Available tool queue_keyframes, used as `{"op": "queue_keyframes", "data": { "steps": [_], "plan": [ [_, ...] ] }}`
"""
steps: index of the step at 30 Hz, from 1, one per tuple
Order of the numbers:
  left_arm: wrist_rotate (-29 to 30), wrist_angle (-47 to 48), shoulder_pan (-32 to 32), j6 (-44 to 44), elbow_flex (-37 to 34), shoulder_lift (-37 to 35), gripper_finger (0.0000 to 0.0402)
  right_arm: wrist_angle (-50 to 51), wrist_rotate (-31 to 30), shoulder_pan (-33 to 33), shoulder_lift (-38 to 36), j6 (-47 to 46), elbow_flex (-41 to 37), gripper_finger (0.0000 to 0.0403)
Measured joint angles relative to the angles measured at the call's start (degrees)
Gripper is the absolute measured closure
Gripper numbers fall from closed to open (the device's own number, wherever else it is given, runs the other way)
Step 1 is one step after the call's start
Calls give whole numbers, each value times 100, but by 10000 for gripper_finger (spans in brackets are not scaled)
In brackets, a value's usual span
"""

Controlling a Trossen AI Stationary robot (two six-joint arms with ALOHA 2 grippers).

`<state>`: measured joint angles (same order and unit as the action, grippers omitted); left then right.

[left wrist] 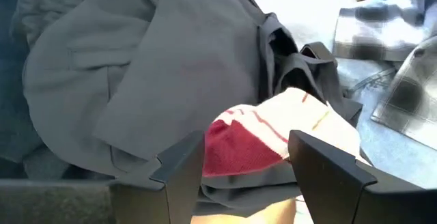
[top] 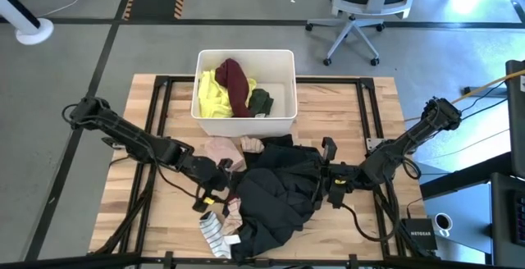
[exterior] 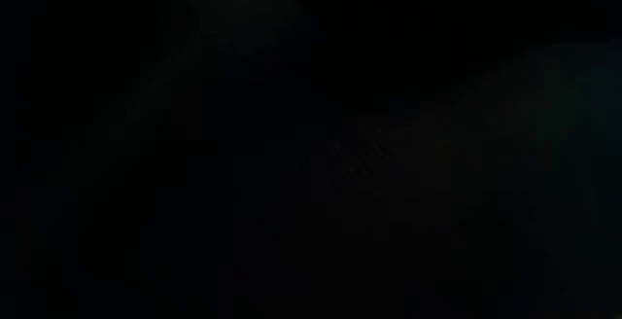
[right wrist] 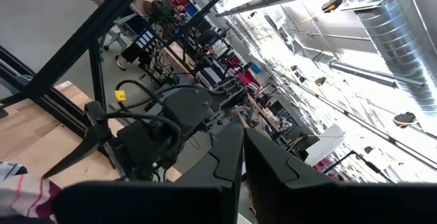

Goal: Sort clothes
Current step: Put the red sock into the white laundry organizer

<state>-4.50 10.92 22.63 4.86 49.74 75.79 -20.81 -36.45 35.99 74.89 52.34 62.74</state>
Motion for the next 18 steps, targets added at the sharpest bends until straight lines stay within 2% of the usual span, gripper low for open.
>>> {"op": "queue_keyframes", "data": {
  "steps": [5,11,14,18],
  "plan": [
    [-9,-305,24,42,0,309,194,6,0,-1,0,0,0,370],
    [-463,-620,35,-113,-2,761,200,3,0,-2,0,0,0,370],
    [-469,-650,31,-122,-2,809,224,2,0,-2,0,0,0,370],
    [-473,-727,31,-263,-2,803,277,2,1,-2,0,0,0,370]
  ]
}}
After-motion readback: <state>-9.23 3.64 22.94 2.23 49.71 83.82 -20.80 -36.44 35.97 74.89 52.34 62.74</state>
